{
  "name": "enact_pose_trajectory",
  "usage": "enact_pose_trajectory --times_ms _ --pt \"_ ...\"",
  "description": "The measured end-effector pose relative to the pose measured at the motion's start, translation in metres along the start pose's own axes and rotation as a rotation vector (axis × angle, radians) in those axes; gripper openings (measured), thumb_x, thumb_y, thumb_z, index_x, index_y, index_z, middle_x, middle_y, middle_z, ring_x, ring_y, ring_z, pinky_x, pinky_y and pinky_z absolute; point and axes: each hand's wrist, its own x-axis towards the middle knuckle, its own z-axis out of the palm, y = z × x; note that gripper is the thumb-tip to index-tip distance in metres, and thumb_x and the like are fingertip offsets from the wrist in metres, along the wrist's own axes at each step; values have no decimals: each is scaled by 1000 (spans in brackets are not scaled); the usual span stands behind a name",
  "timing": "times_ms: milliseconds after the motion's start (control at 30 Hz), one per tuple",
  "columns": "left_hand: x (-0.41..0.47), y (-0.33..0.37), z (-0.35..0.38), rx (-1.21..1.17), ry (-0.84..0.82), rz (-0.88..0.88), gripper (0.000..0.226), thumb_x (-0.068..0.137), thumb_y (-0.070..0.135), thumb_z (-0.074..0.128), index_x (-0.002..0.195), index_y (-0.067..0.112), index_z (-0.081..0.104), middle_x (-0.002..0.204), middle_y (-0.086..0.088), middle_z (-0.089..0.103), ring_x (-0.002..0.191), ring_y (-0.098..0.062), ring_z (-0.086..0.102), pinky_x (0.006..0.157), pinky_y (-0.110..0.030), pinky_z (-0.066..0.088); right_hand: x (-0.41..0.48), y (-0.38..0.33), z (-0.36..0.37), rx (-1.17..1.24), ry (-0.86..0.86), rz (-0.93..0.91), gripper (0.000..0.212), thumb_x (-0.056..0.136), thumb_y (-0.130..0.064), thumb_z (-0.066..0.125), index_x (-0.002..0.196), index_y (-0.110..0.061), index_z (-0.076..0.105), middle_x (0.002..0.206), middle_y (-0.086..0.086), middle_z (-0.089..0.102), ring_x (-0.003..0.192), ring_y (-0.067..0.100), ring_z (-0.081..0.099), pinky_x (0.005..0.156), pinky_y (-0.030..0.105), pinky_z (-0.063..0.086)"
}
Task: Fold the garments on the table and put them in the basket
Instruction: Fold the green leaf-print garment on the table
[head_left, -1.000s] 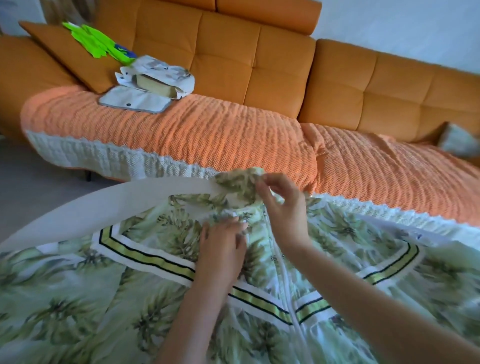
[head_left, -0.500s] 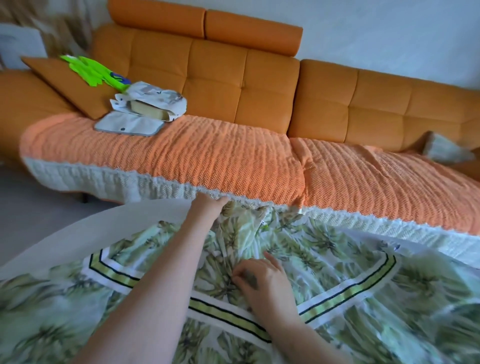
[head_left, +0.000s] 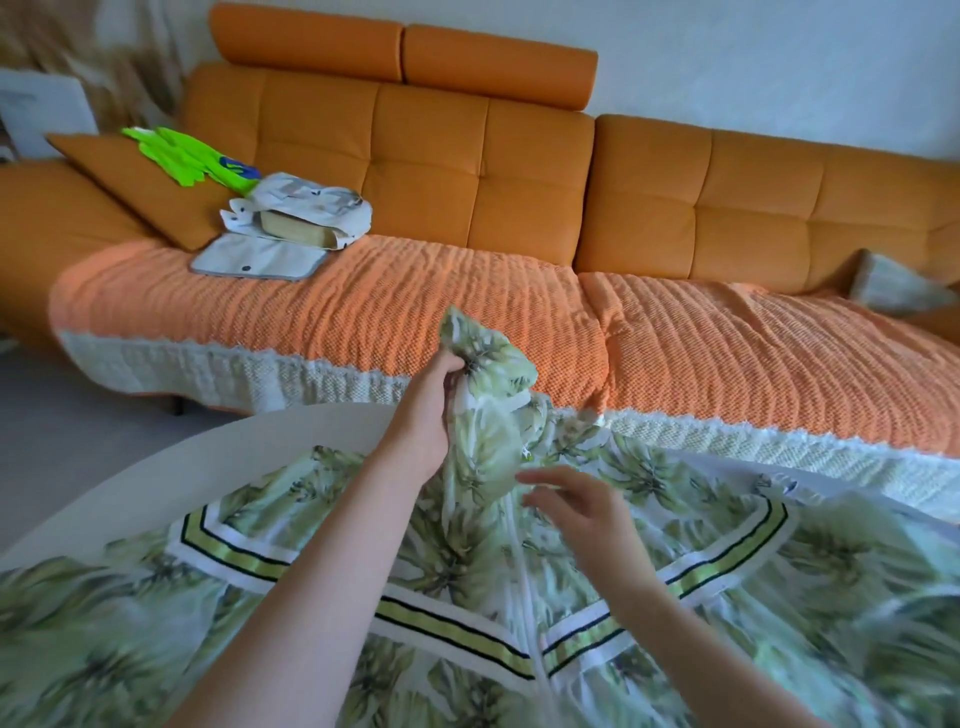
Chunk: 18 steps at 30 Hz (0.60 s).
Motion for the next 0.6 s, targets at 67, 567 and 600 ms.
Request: enact_pose_trajectory --times_ms 67,567,600 --pt "-25 3 6 13 -56 85 23 90 16 38 74 8 53 72 -8 56 72 -20 54 70 -33 43 22 -11 -33 234 138 133 20 96 -26 49 99 -16 66 95 11 71 75 20 66 65 30 50" --pt "-156 -48 -41 1113 -54 311 33 90 3 49 85 33 60 106 20 61 92 -1 58 73 -8 44 -1 18 -90 -181 -330 514 46 70 -51 67 103 -19 69 67 3 55 59 15 48 65 24 42" --pt "-161 -45 -41 1052 122 322 25 92 6 49 87 29 58 102 16 61 82 0 58 65 -9 45 -7 18 -93 -227 -314 486 35 70 -49 69 96 -25 72 60 2 48 53 13 38 59 23 36"
